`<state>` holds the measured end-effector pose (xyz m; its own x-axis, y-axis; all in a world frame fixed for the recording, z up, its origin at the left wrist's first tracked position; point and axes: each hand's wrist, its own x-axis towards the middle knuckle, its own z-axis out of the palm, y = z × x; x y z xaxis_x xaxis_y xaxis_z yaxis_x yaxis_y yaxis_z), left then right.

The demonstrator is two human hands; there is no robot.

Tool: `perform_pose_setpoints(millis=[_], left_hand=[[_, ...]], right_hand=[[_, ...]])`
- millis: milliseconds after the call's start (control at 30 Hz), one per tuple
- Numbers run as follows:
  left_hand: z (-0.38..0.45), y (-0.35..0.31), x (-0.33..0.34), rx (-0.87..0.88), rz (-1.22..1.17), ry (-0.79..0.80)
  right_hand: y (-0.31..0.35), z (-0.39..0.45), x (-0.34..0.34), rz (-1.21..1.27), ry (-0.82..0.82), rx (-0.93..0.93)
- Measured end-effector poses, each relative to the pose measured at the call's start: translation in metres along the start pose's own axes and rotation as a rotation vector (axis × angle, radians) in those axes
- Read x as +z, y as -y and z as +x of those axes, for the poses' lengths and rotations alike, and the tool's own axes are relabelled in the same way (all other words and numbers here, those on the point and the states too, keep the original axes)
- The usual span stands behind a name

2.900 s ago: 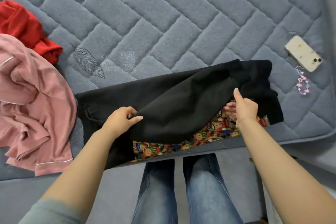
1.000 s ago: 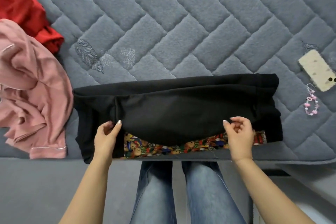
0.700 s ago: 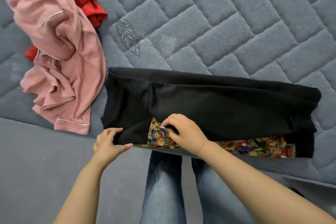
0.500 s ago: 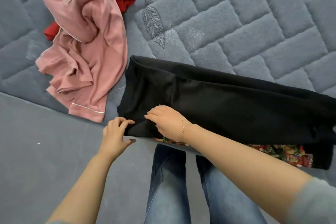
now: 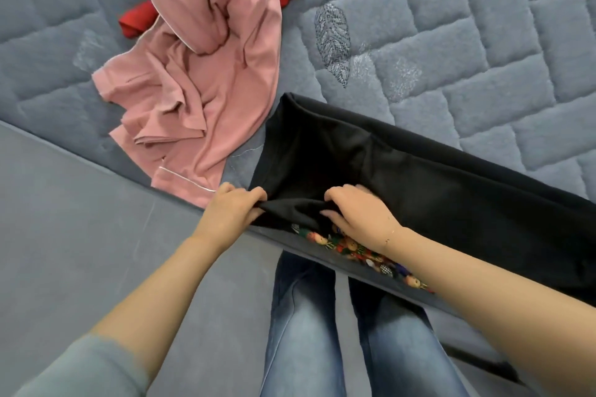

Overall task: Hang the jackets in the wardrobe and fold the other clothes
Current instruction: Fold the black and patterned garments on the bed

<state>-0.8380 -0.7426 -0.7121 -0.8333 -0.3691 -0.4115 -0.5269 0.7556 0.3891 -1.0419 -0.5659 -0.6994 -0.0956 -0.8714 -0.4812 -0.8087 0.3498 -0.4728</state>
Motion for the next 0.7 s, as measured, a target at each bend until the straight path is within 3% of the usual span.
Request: perform_pose_setpoints(millis=[133,267,333,400,467,500,600,700], left_hand=[[0.008,0.006,0.006,-0.183,-0.015,0.116],[-0.004,-0.014,0.008,-0.317,-0.007,0.028],[-0.017,-0.022,0.013,-0.503,-0.061,-0.074],[-0.026,-0.029,0.019,-0.801,-0.428,-0.151],[-0.027,-0.04,0.026,-1.067,-1.019,-0.145],[-0.027,-0.046,0.029,-1.114,-1.265,-0.118],[-0.025,-0.058,0.037,-1.004,-1.603,-0.208],[-0.024,-0.057,0.037,-0.875,-1.607,-0.432]], right_hand=[[0.019,0.002,0.02,-0.018,-0.196,0.101],[0.037,-0.021,0.054,-0.04,-0.321,-0.119],[0.037,-0.043,0.073,-0.044,-0.276,-0.121],[0.029,-0.063,0.086,-0.092,-0.149,-0.03],[0.018,-0.073,0.091,-0.167,-0.062,0.037],[0.012,-0.075,0.092,-0.199,-0.037,0.047],[0.005,-0.074,0.096,-0.235,-0.014,0.035],[0.002,-0.075,0.1,-0.211,-0.008,0.058]])
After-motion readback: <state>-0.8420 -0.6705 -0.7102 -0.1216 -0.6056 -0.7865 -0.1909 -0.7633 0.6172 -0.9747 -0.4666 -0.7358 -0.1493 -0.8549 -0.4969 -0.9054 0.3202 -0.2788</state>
